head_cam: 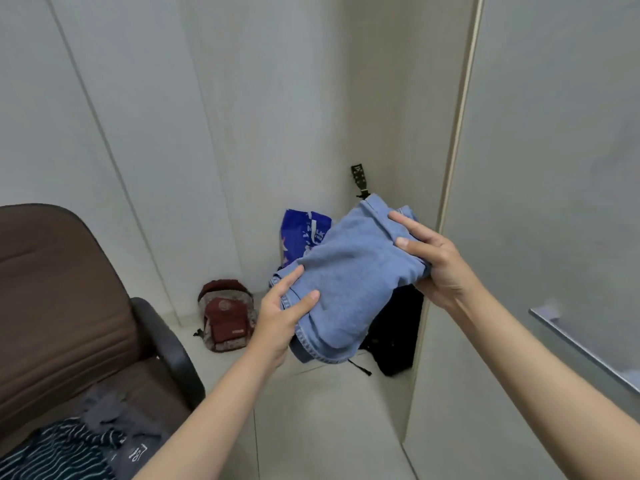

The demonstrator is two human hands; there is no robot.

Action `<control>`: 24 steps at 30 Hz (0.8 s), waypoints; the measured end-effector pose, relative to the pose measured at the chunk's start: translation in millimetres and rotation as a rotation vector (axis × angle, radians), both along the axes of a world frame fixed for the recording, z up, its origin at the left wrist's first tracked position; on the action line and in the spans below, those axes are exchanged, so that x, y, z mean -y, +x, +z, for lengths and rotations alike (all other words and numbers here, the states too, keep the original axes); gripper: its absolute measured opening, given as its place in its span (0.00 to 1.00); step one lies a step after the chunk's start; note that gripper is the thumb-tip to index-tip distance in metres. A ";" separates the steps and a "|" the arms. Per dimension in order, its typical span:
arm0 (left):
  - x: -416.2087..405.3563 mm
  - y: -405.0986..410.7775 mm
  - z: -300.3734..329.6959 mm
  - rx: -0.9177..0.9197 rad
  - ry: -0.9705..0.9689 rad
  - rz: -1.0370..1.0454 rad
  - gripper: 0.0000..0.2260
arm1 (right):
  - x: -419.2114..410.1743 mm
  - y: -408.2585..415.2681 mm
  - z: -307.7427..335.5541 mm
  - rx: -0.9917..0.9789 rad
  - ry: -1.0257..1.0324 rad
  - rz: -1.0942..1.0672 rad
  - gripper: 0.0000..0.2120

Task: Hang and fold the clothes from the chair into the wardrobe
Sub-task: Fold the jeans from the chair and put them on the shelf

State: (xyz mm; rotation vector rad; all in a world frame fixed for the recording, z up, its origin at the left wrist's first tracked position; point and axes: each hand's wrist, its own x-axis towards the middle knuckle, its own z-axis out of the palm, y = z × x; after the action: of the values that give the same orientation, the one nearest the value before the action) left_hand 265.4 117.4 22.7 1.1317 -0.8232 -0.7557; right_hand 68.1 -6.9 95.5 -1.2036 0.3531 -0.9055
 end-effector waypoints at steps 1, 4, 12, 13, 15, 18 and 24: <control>-6.3 -4.9 1.6 -0.013 -0.001 -0.042 0.21 | -14.1 -9.8 0.4 0.010 0.003 -0.037 0.24; -29.8 -22.2 2.5 -0.024 0.016 -0.169 0.21 | -58.2 -39.1 -1.2 0.010 -0.001 -0.152 0.20; -82.0 -103.6 -4.4 -0.019 0.141 -0.501 0.20 | -172.7 -140.8 -5.3 -0.045 0.050 -0.457 0.22; -83.8 -115.9 -1.8 -0.006 0.152 -0.538 0.20 | -184.3 -155.6 -4.2 -0.044 0.060 -0.495 0.23; -86.5 -142.9 6.7 0.027 0.167 -0.618 0.20 | -207.2 -188.0 -0.7 -0.031 0.072 -0.568 0.22; -89.7 -185.4 22.1 0.040 0.161 -0.721 0.19 | -238.8 -235.0 6.4 -0.023 0.079 -0.664 0.22; -101.3 -264.2 44.9 0.101 0.117 -0.881 0.26 | -296.4 -331.9 20.3 -0.216 0.049 -0.777 0.30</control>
State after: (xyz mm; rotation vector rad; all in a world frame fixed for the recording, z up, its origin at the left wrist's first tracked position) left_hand 1.2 218.7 67.6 0.8861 -1.4029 -1.4908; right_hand -263.7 289.4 115.9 -1.1261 1.0572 -1.4161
